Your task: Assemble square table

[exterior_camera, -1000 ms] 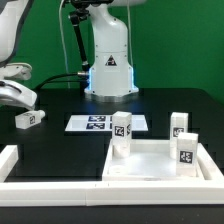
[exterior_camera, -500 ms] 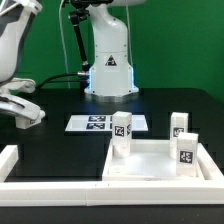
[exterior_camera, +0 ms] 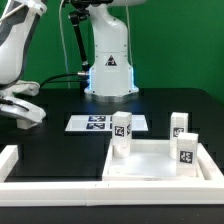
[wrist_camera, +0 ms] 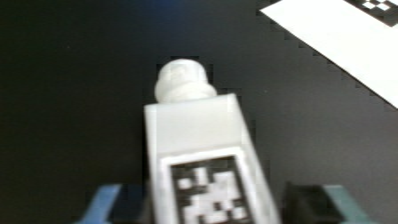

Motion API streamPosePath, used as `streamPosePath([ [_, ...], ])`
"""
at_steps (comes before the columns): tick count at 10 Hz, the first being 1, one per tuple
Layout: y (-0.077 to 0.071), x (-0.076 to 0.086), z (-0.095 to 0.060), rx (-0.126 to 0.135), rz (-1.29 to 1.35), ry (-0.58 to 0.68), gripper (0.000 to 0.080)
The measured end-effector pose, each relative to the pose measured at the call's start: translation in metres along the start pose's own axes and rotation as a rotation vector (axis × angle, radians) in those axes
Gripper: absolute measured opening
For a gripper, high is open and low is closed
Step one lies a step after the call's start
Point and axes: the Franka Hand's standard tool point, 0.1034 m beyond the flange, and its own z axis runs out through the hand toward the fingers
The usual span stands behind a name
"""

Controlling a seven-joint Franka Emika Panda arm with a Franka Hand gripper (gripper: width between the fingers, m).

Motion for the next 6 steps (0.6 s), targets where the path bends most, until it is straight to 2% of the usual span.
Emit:
streamPosePath([
  [6, -0.0001, 0.0000, 0.0000, 0.000, 0.000, 0.000, 0.0288],
])
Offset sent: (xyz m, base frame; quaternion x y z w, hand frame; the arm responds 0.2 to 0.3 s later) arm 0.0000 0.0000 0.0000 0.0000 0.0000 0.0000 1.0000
